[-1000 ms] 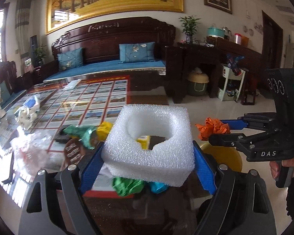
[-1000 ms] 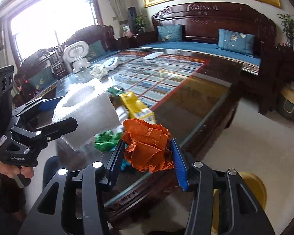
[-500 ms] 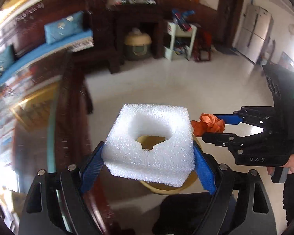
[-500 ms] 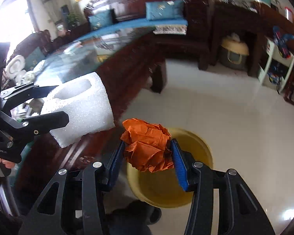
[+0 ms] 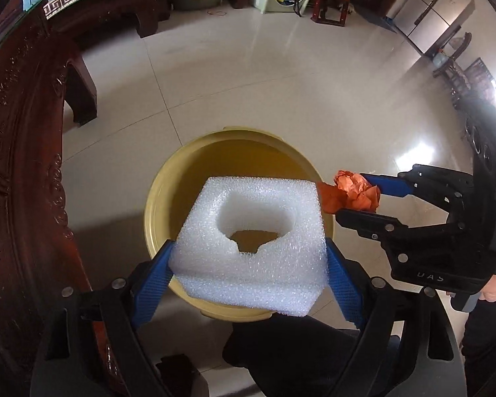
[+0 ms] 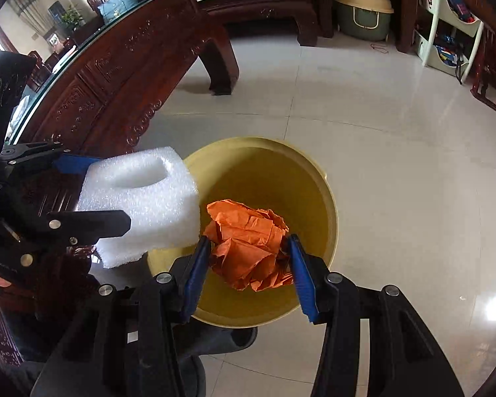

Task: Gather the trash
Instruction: 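Carry the foam block and orange paper over the yellow bucket with both grippers, then open both grippers to drop the foam and orange paper into the bucket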

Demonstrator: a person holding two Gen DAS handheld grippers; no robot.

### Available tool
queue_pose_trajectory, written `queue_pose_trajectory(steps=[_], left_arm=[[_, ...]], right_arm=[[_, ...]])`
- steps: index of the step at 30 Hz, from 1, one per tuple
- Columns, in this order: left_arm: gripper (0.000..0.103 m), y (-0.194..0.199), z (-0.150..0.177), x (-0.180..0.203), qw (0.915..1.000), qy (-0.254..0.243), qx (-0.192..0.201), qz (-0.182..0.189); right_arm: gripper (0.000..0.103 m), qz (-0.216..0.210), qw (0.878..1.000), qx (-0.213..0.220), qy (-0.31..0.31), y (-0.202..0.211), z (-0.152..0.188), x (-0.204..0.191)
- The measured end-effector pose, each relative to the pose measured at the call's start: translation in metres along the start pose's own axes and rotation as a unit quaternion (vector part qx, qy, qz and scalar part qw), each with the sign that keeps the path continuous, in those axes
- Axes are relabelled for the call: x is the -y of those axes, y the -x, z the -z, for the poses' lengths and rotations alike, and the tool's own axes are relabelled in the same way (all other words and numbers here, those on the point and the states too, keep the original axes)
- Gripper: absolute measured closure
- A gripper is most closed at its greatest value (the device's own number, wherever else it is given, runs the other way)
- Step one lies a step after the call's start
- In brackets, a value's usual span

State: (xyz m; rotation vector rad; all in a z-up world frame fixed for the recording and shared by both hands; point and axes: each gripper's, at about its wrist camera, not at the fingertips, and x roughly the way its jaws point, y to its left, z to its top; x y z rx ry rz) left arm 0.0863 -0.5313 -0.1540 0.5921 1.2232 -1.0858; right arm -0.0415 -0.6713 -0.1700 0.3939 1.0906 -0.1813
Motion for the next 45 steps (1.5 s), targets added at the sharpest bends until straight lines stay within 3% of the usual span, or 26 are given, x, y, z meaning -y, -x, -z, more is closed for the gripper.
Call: queue_pose_trajectory(steps=[5, 17, 18, 20, 21, 36, 43, 45], left_arm=[[0.006, 0.008, -0.007, 0.003, 0.9996, -0.009, 0.022, -0.015], [0.006, 0.015, -0.007, -0.006, 0.9985, -0.019, 0.022, -0.046], [0.006, 0.015, -0.007, -0.007, 0.9985, -0.016, 0.021, -0.047], [0.006, 0.016, -0.008, -0.011, 0.9987, -0.010, 0.020, -0.047], [0.006, 0.016, -0.008, -0.012, 0.9986, -0.009, 0.019, -0.048], [0.006, 0.032, -0.003, -0.027, 0.9987, 0.005, 0.026, -0.044], [0.006, 0.075, 0.016, -0.023, 0.9971, 0.001, 0.069, -0.031], [0.006, 0.095, 0.029, -0.023, 0.9948, -0.001, 0.094, -0.039]], right_arm=[[0.056, -0.003, 1.000, -0.001, 0.010, -0.001, -0.003, -0.007], [0.056, 0.000, 1.000, -0.016, 0.025, -0.008, -0.010, -0.016], [0.055, 0.001, 0.999, -0.017, 0.028, -0.010, -0.012, -0.017], [0.042, 0.005, 0.999, -0.010, 0.031, -0.010, -0.014, -0.018], [0.028, 0.010, 0.999, -0.005, 0.032, -0.009, -0.016, -0.018], [0.028, 0.027, 0.999, 0.007, 0.043, 0.010, -0.019, -0.035], [0.028, 0.037, 0.996, 0.041, 0.064, 0.048, -0.021, -0.065], [0.023, 0.047, 0.994, 0.067, 0.074, 0.065, -0.021, -0.082]])
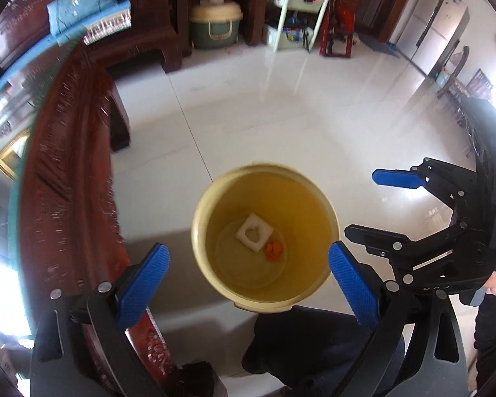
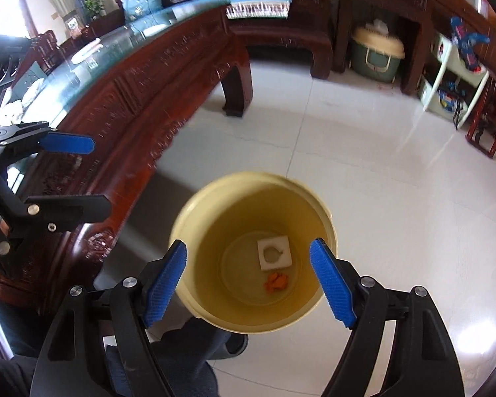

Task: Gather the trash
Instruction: 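Open both grippers to drop the foam and orange paper into the bucket, then move both grippers back over the table toward the green and blue paper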

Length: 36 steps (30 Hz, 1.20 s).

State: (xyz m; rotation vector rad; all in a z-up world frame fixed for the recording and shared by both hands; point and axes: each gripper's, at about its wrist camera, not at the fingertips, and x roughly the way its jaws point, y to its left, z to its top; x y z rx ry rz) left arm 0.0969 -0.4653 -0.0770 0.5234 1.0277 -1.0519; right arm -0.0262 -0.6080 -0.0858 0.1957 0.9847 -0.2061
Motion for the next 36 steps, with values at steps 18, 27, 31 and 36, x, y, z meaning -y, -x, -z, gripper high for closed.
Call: queue_pose_trajectory(steps=[18, 27, 31, 36], left_arm=[[0.004, 0.238, 0.229, -0.111, 0.9350, 0.186, 0.215, -0.212], [0.004, 0.260, 0.305, -0.138, 0.9165, 0.242, 0.229, -0.222], [0.004, 0.264, 0.322, -0.146, 0.9118, 0.258, 0.232, -0.219], [0.004, 0.271, 0.329, -0.144, 0.9075, 0.256, 0.241, -0.230]], right_arm=[[0.008, -0.080, 0.977, 0.155, 0.120, 0.094, -0.012, -0.229], [0.008, -0.131, 0.971, 0.137, 0.147, 0.086, 0.009, -0.306], [0.008, -0.125, 0.966, 0.145, 0.171, 0.092, 0.016, -0.326], [0.008, -0.127, 0.966, 0.157, 0.164, 0.100, 0.017, -0.331]])
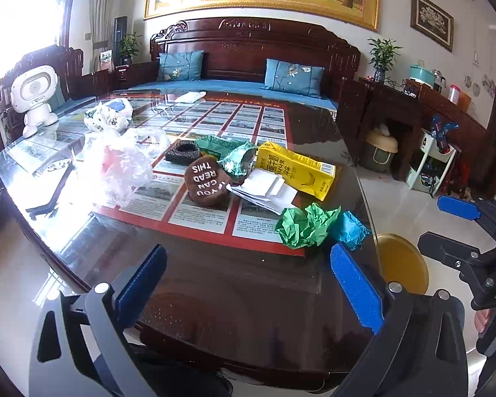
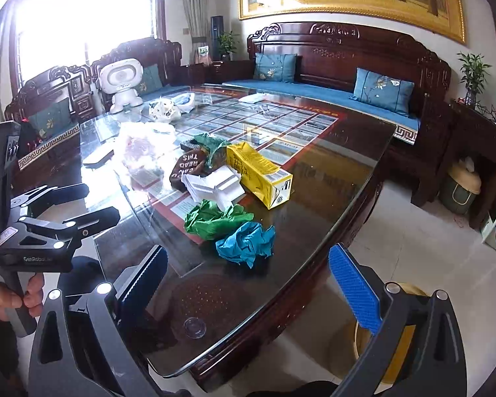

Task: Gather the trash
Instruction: 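Move both grippers back over the table toward the green and blue paper, then grasp the blue crumpled paper with the right gripper while the left grasps the green paper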

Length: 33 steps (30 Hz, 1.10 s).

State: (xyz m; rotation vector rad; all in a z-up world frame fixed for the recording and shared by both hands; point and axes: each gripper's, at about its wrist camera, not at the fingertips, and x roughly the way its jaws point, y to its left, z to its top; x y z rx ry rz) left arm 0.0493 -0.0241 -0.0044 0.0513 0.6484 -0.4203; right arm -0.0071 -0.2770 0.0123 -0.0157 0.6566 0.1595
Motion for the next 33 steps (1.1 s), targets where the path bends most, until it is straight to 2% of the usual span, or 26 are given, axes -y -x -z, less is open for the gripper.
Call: queue_pose_trajectory(steps=[5, 13, 19, 26, 29, 31, 32, 33], left_arm=[[0.004, 0.004, -0.001, 0.003, 0.9999, -0.011, 0.002, 0.009], [0.004, -0.010, -0.003, 0.001, 0.9992, -0.015, -0.019, 0.032], [0.004, -0.038, -0.002, -0.008, 0.9971, -0.003, -0.054, 0.054], [0.004, -0.062, -0.004, -0.011, 0.9954, 0.010, -0.070, 0.065], [0.004, -0.069, -0.006, -0.010, 0.9953, 0.004, -0.074, 0.062], [0.004, -0.071, -0.007, -0.009, 0.9951, 0.004, -0.075, 0.064], [0.004, -0.073, -0.007, -0.009, 0.9948, 0.005, -0.077, 0.066], [0.004, -0.074, -0.008, -0.009, 0.9946, 0.006, -0.078, 0.067]], right_arm=[[0.008, -0.008, 1.000, -0.008, 0.006, -0.006, -0.001, -0.002], [0.008, -0.041, 0.999, -0.023, 0.006, -0.017, 0.003, 0.010], [0.008, -0.071, 0.996, -0.050, 0.029, -0.053, 0.008, 0.014], [0.009, -0.091, 0.992, -0.076, 0.031, -0.094, 0.002, 0.019], [0.016, -0.100, 0.991, -0.084, 0.038, -0.103, -0.002, 0.019], [0.031, -0.109, 0.988, -0.096, 0.043, -0.110, -0.002, 0.016], [0.034, -0.112, 0.988, -0.101, 0.045, -0.113, -0.002, 0.016], [0.042, -0.115, 0.986, -0.108, 0.045, -0.116, 0.000, 0.015]])
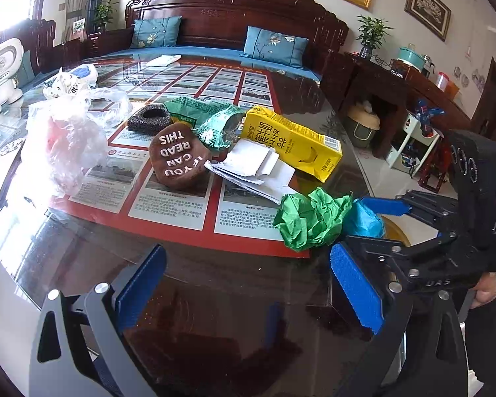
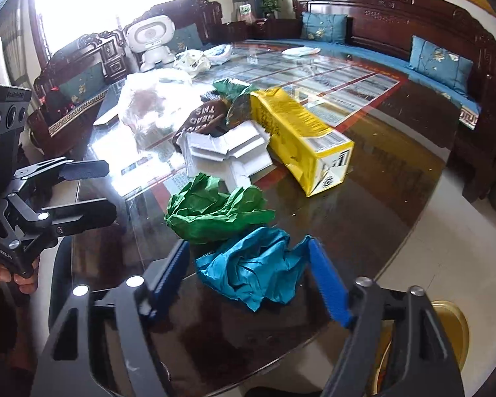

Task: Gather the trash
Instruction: 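Grasp the blue crumpled paper with the right gripper while the left grasps the green paper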

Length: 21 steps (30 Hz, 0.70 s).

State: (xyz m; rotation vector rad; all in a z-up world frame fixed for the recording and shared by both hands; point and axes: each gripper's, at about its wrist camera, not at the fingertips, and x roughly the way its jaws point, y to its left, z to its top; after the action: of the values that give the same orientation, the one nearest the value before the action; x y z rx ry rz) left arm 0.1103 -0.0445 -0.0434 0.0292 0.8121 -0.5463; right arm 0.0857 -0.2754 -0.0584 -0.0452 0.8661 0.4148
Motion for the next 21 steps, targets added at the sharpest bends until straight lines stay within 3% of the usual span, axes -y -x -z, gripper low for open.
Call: queue_pose_trajectory(steps=[6, 21], left_arm=[[0.004, -0.004, -0.002, 0.005, 0.9999, -0.011, -0.002, 0.004], [0.004, -0.026, -0.011, 0.062, 0.9960, -0.085, -0.014, 0.025]], right_arm=[[0.056, -0.009, 1.000, 0.006, -0.006, 0.010, 0.005, 0.001], [0.056, -0.009, 0.998, 0.030, -0.045, 0.056, 0.020, 0.029]])
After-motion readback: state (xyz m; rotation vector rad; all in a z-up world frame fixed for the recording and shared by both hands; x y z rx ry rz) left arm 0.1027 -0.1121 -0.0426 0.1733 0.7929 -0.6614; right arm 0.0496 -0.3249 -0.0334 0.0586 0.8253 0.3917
